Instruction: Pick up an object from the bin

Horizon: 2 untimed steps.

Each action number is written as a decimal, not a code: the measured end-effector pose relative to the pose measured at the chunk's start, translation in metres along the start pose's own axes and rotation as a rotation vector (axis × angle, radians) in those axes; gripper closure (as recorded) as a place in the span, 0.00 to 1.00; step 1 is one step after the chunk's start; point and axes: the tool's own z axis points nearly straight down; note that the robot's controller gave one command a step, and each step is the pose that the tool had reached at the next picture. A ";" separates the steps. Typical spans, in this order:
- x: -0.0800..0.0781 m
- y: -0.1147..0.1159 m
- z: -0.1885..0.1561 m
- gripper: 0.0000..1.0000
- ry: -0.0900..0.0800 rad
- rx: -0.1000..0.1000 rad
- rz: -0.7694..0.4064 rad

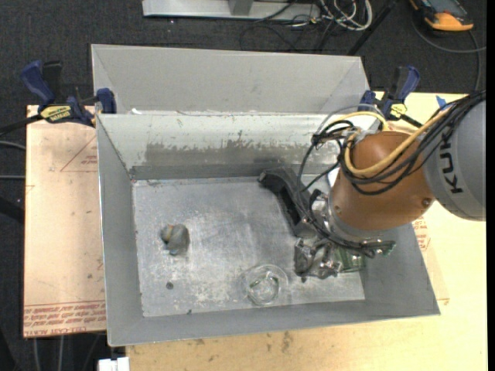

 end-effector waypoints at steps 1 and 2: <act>0.010 0.008 0.012 1.00 0.011 -0.017 0.076; -0.031 0.043 -0.021 0.00 0.003 -0.010 -0.296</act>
Offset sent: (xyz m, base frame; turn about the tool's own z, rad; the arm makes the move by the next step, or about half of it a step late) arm -0.0155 0.0476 0.0205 -0.2940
